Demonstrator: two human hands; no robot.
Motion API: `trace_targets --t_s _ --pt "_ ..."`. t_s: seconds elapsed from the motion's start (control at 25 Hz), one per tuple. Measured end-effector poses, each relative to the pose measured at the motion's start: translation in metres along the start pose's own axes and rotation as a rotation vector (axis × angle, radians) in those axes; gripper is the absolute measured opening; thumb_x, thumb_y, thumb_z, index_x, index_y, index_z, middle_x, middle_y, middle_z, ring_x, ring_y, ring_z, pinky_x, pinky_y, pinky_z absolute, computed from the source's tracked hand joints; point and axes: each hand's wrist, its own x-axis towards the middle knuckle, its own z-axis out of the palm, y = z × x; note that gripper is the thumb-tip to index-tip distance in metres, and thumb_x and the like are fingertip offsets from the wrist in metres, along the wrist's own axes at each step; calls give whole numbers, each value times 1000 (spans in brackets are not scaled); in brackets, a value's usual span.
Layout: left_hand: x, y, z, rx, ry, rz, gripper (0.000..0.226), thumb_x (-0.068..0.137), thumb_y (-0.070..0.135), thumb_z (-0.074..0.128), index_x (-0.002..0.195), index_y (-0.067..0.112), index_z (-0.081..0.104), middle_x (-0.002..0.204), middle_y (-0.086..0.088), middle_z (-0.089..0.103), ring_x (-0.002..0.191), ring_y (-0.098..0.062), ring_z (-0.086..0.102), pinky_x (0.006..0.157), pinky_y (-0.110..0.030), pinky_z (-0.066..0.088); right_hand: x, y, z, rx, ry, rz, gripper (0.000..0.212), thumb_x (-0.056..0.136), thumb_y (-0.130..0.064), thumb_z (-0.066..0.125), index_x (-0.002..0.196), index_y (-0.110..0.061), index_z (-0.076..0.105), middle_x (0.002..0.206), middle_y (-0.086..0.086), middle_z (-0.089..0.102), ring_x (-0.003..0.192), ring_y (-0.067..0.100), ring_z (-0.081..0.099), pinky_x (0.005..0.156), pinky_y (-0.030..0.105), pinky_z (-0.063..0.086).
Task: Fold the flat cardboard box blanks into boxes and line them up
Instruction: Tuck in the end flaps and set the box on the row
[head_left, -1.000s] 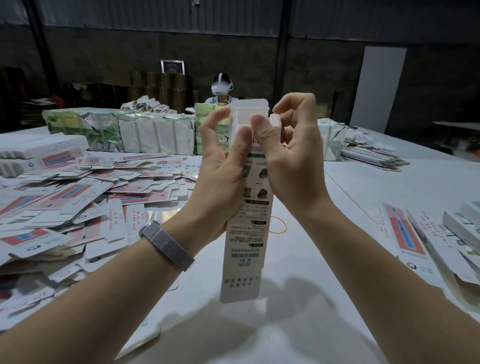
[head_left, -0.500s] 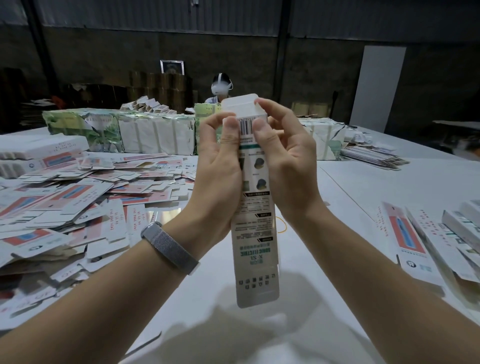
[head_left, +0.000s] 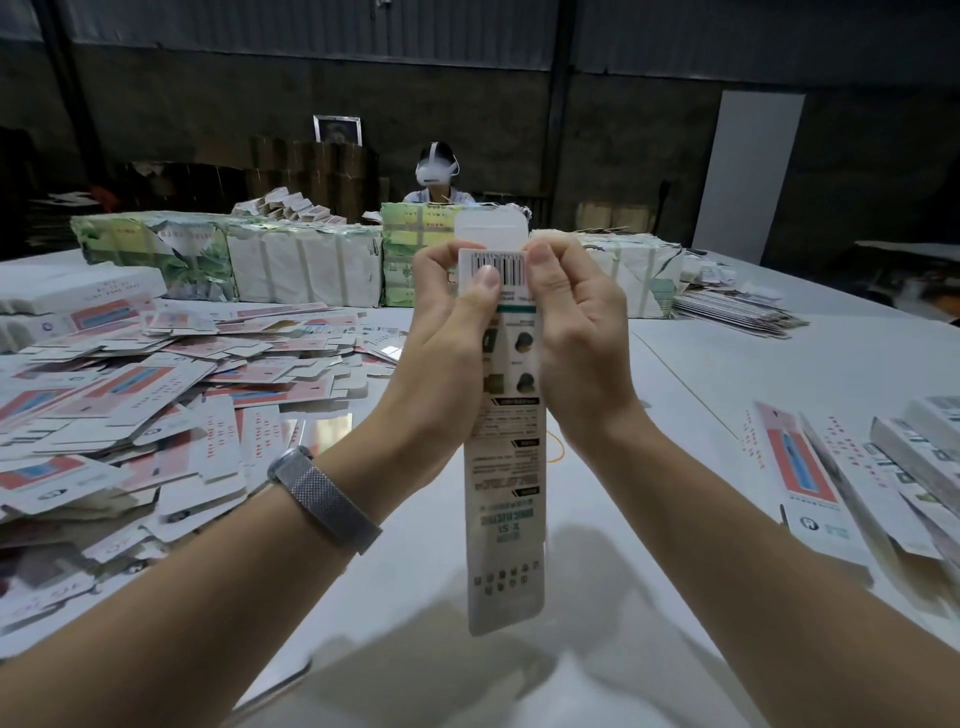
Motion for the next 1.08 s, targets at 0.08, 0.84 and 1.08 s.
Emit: trace_targets --t_s 0.08,0.84,1.08 --pt "0 -1 -1 7 0 -7 15 110 22 34 125 19 37 77 4 67 67 -10 68 57 -25 55 0 0 2 28 -4 3 17 98 -25 46 94 -14 58 88 16 60 80 37 62 71 52 55" --pt "0 -9 -9 -58 -69 -115 29 110 27 35 138 35 31 87 -7 74 72 -27 71 58 -37 58 2 -10 -14 187 -127 187 20 86 -21 51 90 -17 70 73 3 66 65 26 65 54 49 43" --pt "0 -13 -13 11 -117 -68 27 110 26 35 136 35 32 87 -4 74 68 -25 71 60 -37 58 4 -13 -16 144 -147 226 14 89 -22 57 95 -15 68 63 -3 61 53 22 59 41 28 34"
